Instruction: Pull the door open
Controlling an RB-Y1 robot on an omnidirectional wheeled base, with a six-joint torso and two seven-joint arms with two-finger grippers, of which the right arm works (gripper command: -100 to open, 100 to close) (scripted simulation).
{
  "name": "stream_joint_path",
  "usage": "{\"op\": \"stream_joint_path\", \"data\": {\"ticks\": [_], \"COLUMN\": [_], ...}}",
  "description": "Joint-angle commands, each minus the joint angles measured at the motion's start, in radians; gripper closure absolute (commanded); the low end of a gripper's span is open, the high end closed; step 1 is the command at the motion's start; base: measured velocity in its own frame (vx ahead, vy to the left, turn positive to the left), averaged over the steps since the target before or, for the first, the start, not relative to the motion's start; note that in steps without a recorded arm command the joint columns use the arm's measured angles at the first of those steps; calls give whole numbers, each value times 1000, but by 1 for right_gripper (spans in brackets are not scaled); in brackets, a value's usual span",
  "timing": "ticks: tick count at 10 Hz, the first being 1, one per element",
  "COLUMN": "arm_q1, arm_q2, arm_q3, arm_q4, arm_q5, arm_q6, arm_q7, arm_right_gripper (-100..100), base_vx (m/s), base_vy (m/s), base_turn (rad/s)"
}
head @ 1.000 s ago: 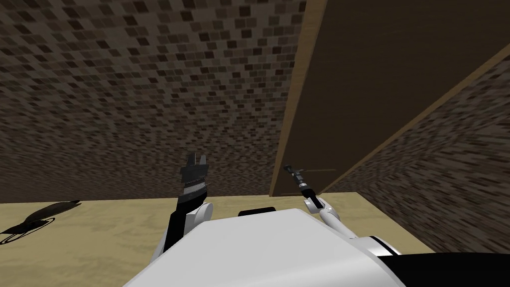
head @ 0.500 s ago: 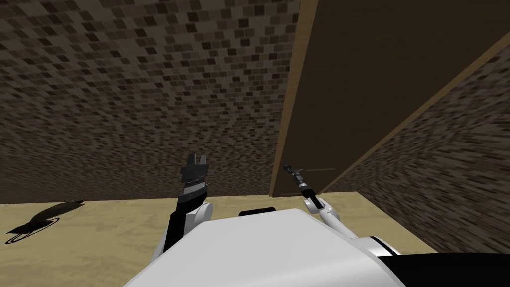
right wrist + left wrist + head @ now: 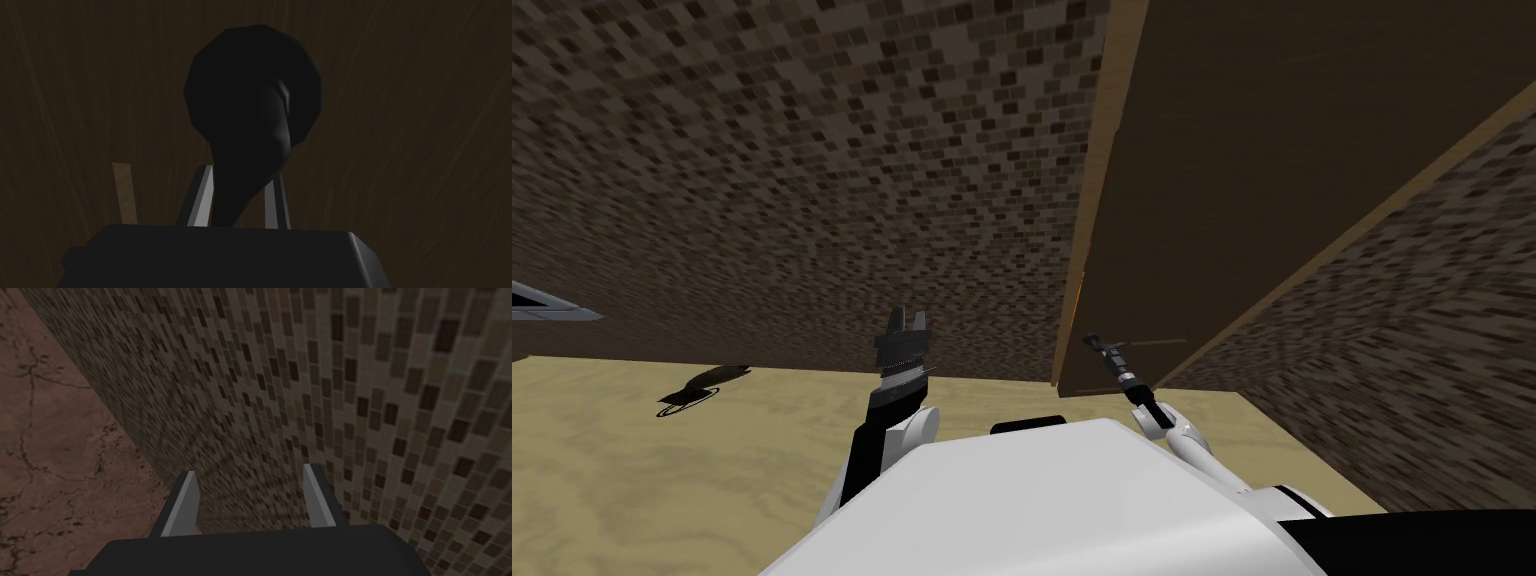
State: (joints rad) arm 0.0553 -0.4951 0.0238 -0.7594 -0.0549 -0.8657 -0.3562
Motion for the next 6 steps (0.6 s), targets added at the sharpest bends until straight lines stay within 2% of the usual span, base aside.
{"op": "stream_joint_path", "data": {"ticks": [1,4,5,6], "arm_q1": [21,43,44,60], "arm_q2": [-18,-40,-32,-41], "arm_q3": [14,32,31,37], "arm_q4": [-1,-3,-9,0], "arm_q5": [6,13,12,14], "arm_q6": [-32,-64,-46,-76], "arm_q7": [-20,-45,-39,-49], "arm_right_gripper": [100,100,100,100], "base_vx": [-221,-151,-62,-108], "base_vy": [-79,-66,-32,-45], "base_turn": [133,92,30,154]}}
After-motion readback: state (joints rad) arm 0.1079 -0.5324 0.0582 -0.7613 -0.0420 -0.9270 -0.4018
